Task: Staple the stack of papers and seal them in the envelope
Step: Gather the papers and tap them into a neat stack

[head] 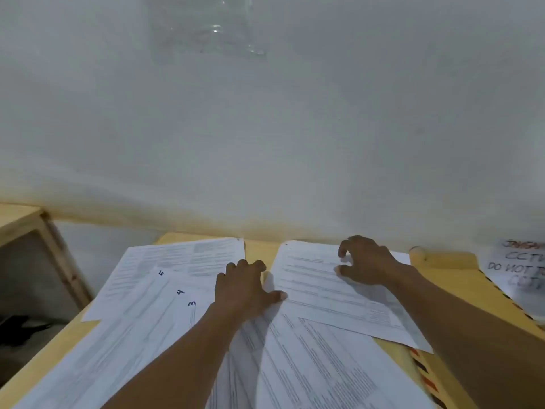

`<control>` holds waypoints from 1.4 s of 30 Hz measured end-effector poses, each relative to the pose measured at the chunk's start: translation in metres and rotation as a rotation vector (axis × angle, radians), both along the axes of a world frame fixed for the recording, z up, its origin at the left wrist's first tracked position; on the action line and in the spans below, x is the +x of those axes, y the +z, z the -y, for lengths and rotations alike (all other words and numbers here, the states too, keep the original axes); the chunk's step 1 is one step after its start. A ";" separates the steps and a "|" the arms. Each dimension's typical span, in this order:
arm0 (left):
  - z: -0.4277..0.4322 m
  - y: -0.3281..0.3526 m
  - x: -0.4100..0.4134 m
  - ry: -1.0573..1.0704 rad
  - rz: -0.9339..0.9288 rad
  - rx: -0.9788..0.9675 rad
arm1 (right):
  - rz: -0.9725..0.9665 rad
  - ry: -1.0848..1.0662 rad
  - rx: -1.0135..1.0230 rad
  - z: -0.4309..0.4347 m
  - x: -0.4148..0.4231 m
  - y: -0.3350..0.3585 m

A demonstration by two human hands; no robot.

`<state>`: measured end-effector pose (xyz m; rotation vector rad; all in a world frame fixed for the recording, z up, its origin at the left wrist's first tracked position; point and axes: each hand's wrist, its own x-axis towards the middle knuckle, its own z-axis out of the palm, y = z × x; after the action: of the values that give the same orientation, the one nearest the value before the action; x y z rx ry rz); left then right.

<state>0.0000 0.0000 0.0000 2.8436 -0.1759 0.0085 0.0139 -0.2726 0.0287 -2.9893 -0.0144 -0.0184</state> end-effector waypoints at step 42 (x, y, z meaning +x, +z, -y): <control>-0.088 0.053 -0.079 0.097 -0.300 -1.508 | 0.076 -0.172 1.046 -0.082 -0.117 0.011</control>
<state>-0.0789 0.0883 0.0530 1.3201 0.0457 -0.1809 -0.1030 -0.1905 0.0398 -1.9348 0.1839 -0.1180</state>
